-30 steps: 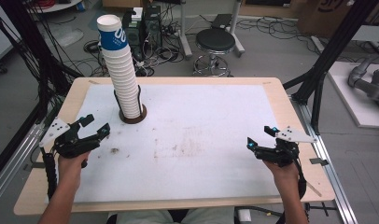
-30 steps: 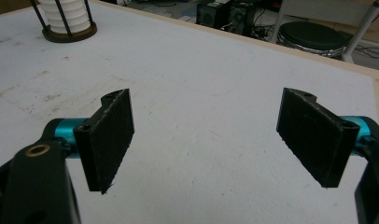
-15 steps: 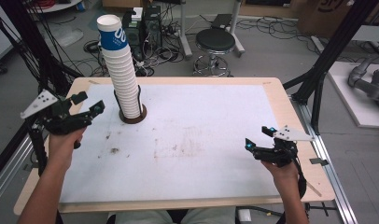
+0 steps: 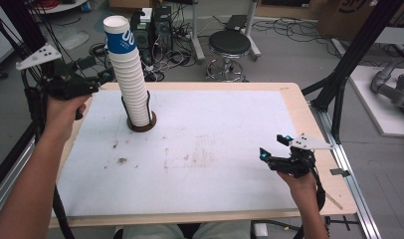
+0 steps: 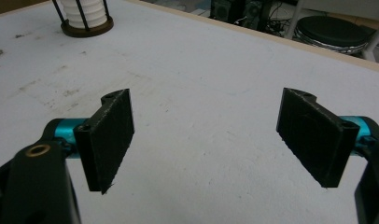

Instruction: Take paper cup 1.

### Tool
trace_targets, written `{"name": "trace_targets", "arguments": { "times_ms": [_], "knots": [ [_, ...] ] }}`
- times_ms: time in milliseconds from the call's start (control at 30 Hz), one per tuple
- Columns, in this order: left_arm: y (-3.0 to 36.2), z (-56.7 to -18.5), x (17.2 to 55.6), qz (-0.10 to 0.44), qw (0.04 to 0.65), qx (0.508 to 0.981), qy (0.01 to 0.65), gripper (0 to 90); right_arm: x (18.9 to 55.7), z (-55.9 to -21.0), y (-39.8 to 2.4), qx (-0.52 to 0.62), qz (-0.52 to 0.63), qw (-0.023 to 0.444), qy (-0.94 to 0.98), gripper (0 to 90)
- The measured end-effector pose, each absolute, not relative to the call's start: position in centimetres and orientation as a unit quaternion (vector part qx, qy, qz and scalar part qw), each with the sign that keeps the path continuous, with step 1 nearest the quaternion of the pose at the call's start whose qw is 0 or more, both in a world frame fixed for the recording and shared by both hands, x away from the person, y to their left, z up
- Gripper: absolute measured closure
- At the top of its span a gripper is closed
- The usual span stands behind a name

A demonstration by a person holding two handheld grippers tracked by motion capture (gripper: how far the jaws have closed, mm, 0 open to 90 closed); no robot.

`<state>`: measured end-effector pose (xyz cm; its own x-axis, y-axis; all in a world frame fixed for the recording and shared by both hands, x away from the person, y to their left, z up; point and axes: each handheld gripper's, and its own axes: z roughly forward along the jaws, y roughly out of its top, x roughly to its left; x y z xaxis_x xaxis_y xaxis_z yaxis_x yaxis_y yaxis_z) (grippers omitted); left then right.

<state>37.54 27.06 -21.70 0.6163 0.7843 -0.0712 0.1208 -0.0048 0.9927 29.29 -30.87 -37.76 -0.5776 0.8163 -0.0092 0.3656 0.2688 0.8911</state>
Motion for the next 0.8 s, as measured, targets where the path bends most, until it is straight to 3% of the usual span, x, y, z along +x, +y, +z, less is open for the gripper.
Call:
{"name": "trace_targets", "arguments": {
  "times_ms": [533, 800],
  "knots": [
    [26.1, -16.9, 42.7, 0.271, 0.595, 0.663, 0.363, 15.4, 29.2, -37.9, -30.7, 0.388, 0.462, 0.239, 0.761, 19.4],
    [24.8, -16.2, 44.6, 0.280, 0.580, 0.670, 0.369, 15.4, 29.3, -38.0, -30.8, 0.386, 0.461, 0.238, 0.762, 19.4]
  ]
}}
